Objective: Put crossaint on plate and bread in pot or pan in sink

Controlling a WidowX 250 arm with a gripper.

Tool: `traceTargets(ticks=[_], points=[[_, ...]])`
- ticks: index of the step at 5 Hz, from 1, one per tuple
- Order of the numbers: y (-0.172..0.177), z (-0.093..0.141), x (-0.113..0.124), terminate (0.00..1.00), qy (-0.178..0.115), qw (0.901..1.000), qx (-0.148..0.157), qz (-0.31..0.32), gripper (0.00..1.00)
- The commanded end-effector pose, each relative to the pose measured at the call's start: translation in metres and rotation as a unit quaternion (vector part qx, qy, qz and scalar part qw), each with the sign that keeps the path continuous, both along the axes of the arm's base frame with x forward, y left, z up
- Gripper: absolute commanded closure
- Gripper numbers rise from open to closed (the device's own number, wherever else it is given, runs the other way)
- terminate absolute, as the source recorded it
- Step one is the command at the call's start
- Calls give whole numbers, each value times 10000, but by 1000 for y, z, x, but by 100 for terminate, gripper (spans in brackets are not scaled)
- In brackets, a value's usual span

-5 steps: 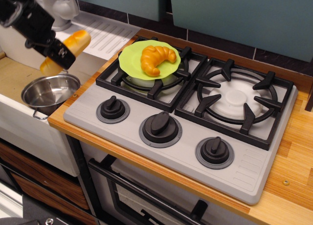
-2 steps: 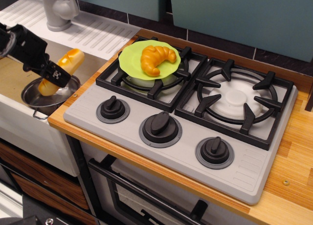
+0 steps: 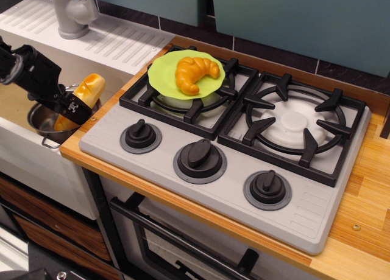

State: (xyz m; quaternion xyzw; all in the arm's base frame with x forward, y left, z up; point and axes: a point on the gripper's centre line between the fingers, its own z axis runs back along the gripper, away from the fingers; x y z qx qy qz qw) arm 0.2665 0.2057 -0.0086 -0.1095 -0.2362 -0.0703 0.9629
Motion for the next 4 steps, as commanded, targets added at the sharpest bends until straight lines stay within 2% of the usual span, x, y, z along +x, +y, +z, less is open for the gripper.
traceTargets(ticks=[1,2,4], points=[[-9,58,7,0,-42,9986,531,49,0],[-11,78,8,0,108,9978,658,61,0],[-22,146,5,0,634,9909,1158,272,0]])
